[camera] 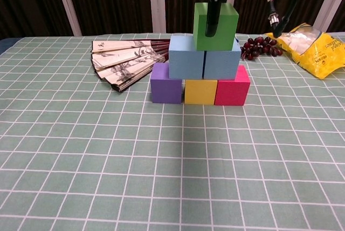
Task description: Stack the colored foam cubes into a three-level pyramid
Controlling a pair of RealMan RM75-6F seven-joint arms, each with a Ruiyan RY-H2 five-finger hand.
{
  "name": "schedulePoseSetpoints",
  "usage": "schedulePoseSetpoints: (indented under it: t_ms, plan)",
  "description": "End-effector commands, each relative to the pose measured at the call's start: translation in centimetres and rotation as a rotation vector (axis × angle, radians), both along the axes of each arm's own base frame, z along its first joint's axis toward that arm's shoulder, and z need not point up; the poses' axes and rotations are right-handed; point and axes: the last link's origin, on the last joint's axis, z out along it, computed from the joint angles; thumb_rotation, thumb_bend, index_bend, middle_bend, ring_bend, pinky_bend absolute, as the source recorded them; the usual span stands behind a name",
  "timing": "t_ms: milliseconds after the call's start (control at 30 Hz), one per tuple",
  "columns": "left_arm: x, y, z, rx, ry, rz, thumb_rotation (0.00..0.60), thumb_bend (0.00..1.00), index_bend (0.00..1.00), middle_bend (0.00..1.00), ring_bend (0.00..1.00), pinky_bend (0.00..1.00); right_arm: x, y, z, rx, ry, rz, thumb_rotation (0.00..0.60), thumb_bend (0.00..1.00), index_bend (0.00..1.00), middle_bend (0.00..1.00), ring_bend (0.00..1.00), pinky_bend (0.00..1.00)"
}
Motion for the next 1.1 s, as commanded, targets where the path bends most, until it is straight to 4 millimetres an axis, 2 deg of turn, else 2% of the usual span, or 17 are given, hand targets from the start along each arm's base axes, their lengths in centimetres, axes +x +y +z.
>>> schedulePoseSetpoints:
  t_ms: [33,200,367,500,633,800,933,1100]
  plan:
    - [0.0,0.0,0.0,0.001,-0.002,0.000,0.600,0.08,0.00,0.05,0.06,0.02,0.0,0.1,0.0,0.002,-0.001,0.001,0.600,0.28,0.00,0.06,0.07,0.00]
    - [0.1,0.0,0.1,0.005,-0.004,-0.002,0.600,0.08,0.00,0.05,0.06,0.02,0.1,0.4,0.1,0.008,0.001,0.007,0.600,0.28,0.00,0.00,0.02,0.00]
    - [0.0,0.0,0.3,0.011,-0.003,-0.001,0.600,0.08,0.00,0.05,0.06,0.02,0.2,0.7,1.0,-0.001,0.005,0.016,0.600,0.28,0.00,0.00,0.00,0.00]
    - [0.0,0.1,0.4,0.016,-0.003,-0.001,0.600,0.08,0.00,0.05,0.06,0.02,-0.1,1.4,2.5,-0.015,0.017,0.029,0.600,0.28,0.00,0.00,0.00,0.00]
    - [0.0,0.0,0.5,0.018,-0.001,-0.003,0.600,0.08,0.00,0.05,0.06,0.02,-1.5,2.2,4.9,-0.049,0.034,0.048,0.600,0.28,0.00,0.00,0.00,0.00]
    - [0.2,-0.2,0.6,0.025,-0.007,-0.014,0.600,0.08,0.00,0.05,0.06,0.02,-5.1,3.8,8.6,-0.096,0.080,0.056,0.600,0.28,0.00,0.00,0.00,0.00]
    - [0.3,-0.3,0.7,0.034,-0.017,-0.020,0.600,0.08,0.00,0.05,0.06,0.02,-9.6,5.3,11.6,-0.145,0.110,0.012,0.600,0.28,0.00,0.00,0.00,0.00]
    - [0.2,-0.6,0.9,0.049,-0.013,-0.023,0.600,0.08,0.00,0.05,0.06,0.02,-15.3,6.5,14.4,-0.224,0.056,-0.043,0.600,0.28,0.00,0.00,0.00,0.00]
